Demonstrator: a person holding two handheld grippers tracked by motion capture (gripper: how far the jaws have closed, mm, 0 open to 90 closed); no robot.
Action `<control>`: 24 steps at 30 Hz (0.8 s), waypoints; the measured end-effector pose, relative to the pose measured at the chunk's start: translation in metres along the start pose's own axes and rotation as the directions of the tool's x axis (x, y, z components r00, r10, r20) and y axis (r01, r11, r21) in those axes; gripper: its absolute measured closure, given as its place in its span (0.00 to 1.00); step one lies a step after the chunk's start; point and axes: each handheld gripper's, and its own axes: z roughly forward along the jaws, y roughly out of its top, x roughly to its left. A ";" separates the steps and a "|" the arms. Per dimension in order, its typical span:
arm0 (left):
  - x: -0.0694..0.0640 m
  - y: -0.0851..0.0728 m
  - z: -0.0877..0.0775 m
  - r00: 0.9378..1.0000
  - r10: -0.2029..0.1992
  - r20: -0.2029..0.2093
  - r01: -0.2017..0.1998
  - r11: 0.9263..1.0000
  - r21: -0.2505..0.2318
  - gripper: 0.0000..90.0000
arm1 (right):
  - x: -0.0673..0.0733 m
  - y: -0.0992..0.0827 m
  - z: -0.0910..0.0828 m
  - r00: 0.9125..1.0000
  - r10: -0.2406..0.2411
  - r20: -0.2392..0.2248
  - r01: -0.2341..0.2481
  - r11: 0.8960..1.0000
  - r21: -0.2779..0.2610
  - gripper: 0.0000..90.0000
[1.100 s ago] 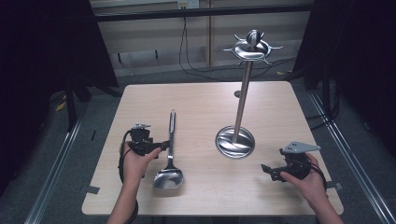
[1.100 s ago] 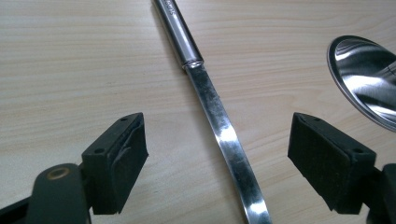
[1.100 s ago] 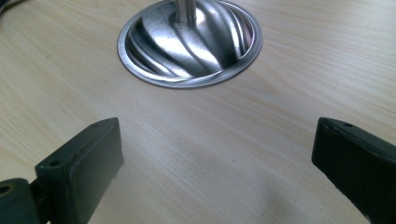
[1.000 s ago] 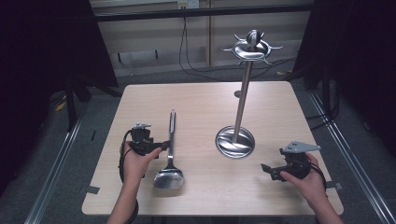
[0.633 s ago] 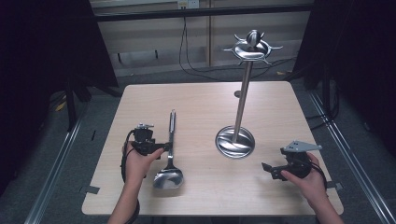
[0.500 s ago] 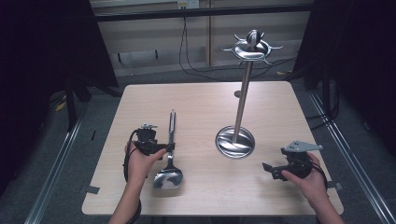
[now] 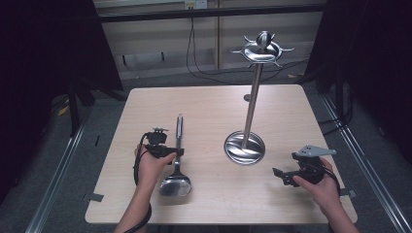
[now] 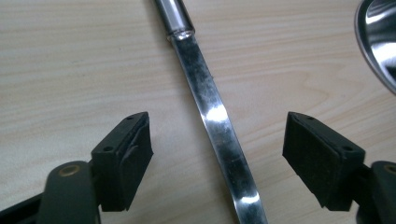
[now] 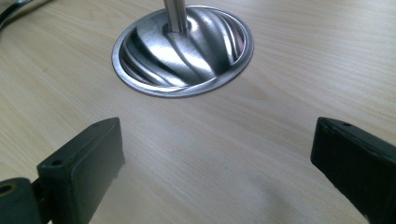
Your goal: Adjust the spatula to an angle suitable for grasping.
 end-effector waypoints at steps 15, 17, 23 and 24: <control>-0.005 0.009 0.017 0.999 -0.001 -0.037 0.004 0.997 0.078 0.39 | 0.001 0.001 0.000 1.000 0.002 -0.001 -0.002 1.000 -0.002 0.03; -0.006 0.011 0.021 0.999 -0.019 -0.045 0.023 0.996 0.089 0.45 | 0.000 0.001 0.000 1.000 0.006 0.000 -0.006 1.000 -0.007 0.03; -0.012 0.015 0.025 0.997 -0.010 -0.076 0.017 0.994 0.104 0.56 | -0.001 0.001 -0.001 1.000 0.008 -0.003 -0.008 1.000 -0.005 0.03; -0.012 0.015 0.025 0.997 -0.010 -0.076 0.017 0.994 0.104 0.59 | -0.001 0.001 -0.001 1.000 0.008 -0.003 -0.008 1.000 -0.005 0.03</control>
